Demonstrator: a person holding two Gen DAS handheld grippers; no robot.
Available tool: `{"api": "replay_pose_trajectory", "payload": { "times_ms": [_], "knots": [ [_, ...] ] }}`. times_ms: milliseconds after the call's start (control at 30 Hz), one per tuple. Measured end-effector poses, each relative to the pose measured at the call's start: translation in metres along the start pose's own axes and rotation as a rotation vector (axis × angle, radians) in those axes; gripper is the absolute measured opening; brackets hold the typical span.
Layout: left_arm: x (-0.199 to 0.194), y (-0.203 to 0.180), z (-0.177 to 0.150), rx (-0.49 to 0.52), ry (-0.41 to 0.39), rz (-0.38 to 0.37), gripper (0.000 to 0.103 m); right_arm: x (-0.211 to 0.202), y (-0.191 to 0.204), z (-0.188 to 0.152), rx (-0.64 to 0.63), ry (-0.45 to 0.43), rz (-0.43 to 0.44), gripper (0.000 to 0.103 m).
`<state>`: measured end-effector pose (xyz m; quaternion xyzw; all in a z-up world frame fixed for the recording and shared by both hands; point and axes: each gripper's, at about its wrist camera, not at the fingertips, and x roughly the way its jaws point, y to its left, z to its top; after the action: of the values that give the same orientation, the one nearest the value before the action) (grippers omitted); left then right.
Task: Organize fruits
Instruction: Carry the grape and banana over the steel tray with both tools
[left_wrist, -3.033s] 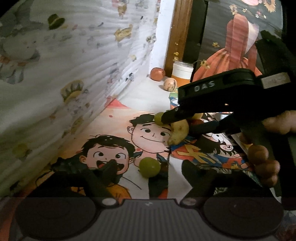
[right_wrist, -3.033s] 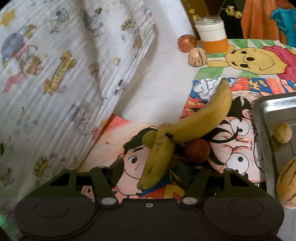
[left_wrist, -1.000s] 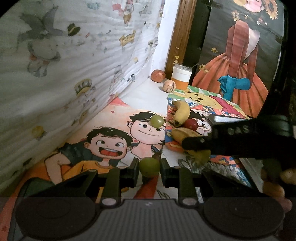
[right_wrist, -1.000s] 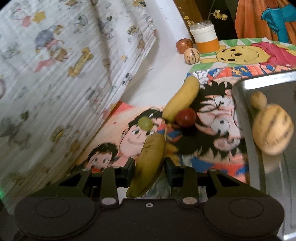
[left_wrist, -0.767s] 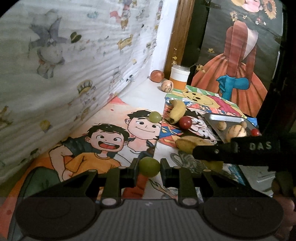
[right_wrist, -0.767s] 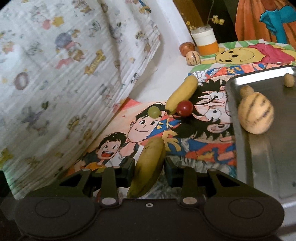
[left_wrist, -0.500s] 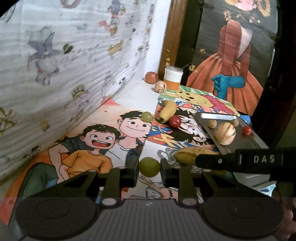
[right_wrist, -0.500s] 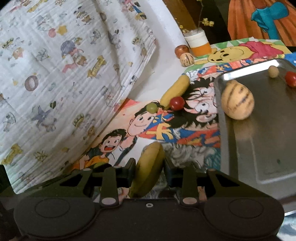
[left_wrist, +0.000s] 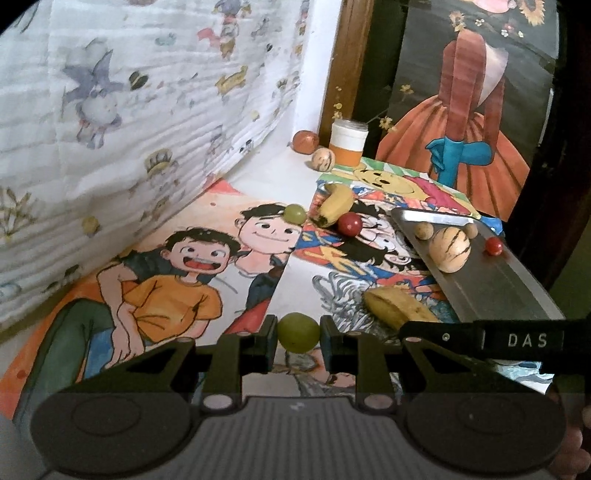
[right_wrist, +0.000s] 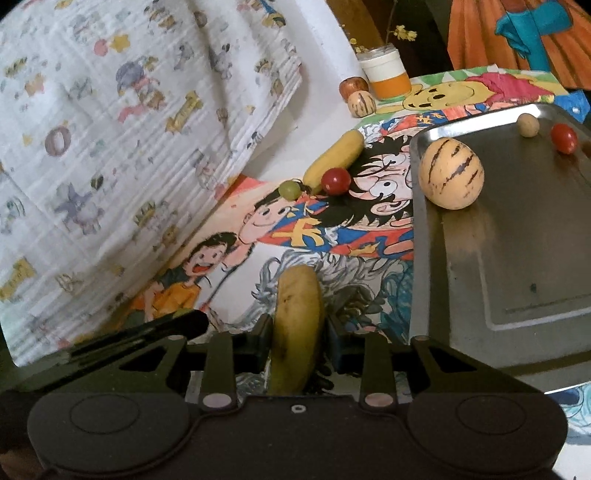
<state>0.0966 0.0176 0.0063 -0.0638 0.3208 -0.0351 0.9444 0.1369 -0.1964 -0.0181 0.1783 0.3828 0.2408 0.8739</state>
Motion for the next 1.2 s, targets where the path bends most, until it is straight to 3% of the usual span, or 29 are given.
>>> {"api": "replay_pose_trajectory", "payload": {
  "times_ms": [333,433,733,967,1200],
  "knots": [
    [0.003,0.008,-0.002,-0.02,0.008,0.002,0.027,0.01,0.014,0.002,-0.103,-0.005,-0.068,0.034],
    [0.002,0.007,-0.002,-0.02,0.007,0.005,0.027,0.009,0.014,0.001,-0.116,-0.015,-0.053,0.033],
    [0.001,0.0,0.01,-0.004,0.002,0.007,0.027,-0.034,-0.017,0.018,0.026,-0.106,0.042,0.032],
    [0.004,-0.032,0.028,0.04,-0.035,-0.023,0.027,-0.082,-0.059,0.022,0.134,-0.262,0.013,0.032],
    [0.024,-0.081,0.045,0.106,-0.034,-0.094,0.027,-0.112,-0.114,0.032,0.212,-0.343,-0.04,0.032]
  ]
}}
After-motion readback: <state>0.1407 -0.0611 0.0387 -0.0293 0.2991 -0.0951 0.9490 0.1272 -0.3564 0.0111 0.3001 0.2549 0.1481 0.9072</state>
